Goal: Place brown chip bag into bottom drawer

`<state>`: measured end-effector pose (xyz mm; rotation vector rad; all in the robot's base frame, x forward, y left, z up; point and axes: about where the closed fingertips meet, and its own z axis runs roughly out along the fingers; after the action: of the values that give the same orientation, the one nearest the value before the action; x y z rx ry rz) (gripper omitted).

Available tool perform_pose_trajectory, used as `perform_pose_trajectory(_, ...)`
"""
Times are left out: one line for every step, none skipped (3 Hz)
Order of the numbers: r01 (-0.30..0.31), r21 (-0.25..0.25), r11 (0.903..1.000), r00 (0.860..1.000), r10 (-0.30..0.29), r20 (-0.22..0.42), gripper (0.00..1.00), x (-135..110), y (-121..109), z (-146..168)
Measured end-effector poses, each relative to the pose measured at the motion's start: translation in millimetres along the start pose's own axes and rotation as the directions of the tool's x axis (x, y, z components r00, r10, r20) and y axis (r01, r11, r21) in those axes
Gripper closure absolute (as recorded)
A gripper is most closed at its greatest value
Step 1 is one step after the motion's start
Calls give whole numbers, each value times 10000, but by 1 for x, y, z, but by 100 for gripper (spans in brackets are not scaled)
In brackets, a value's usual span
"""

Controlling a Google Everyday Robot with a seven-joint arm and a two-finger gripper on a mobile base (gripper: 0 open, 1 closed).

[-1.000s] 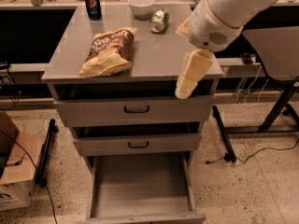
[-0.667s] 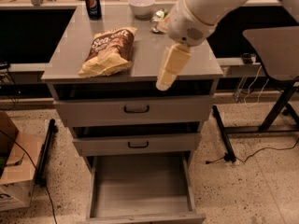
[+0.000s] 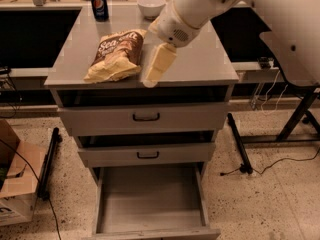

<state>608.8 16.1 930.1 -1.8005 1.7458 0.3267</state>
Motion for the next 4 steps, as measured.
perform_pose_trajectory(-384,-107,9992,9988,388,314,0,-4,-17,36)
perform_pose_trajectory(-881,-290,9957,9943,897,582,0,-2,-34,67)
perform_pose_trajectory(-1405,-596,9883,9863,1450,785,0,0,-47,91)
perform_pose_trajectory(-1732,-1005,9797,9790,1824,909,18,-3,-49,107)
